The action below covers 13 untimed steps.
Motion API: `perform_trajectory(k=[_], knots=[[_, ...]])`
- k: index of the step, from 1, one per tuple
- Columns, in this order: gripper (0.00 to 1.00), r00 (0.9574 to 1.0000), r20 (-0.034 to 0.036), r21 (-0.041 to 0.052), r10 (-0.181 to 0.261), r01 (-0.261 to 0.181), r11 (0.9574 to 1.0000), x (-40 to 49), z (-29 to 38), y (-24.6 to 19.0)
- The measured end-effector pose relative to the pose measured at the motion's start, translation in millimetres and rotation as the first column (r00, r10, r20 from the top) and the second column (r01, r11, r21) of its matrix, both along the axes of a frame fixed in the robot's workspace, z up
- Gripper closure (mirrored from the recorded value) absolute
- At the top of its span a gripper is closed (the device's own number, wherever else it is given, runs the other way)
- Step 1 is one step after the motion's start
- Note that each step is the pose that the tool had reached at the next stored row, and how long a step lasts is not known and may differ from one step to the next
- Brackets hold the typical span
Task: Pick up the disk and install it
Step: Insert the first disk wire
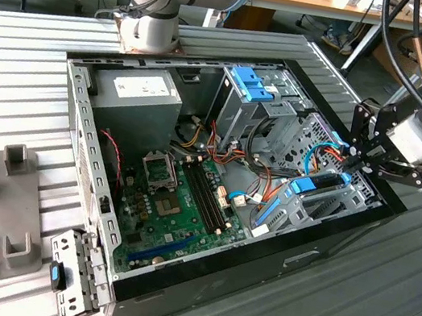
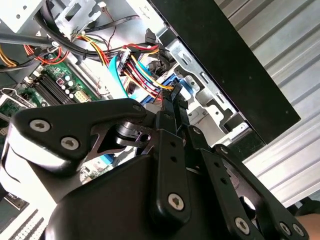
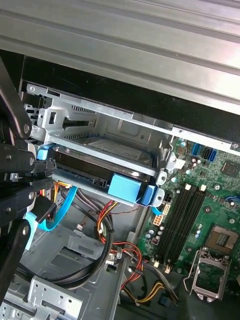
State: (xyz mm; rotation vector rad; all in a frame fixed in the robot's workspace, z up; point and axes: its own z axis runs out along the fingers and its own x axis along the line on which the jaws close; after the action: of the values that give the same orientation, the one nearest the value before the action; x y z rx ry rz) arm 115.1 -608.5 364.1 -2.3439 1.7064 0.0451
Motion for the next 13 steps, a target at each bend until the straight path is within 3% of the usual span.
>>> perform_trajectory(k=[1,3,10,13], knots=[[0.83,1.0000,0.0000,-0.0039,0.000,0.000,1.0000,0.0,0.0,0.1],[0.83,0.9999,0.0001,-0.0347,-0.011,0.011,0.9993,-0.1,-0.1,0.0],[0.83,0.9997,0.0002,-0.0347,-0.026,0.026,0.9991,-4.2,-0.4,0.0],[0.83,0.9968,0.0001,-0.0348,-0.080,0.080,0.9962,-5.7,-1.1,0.0]])
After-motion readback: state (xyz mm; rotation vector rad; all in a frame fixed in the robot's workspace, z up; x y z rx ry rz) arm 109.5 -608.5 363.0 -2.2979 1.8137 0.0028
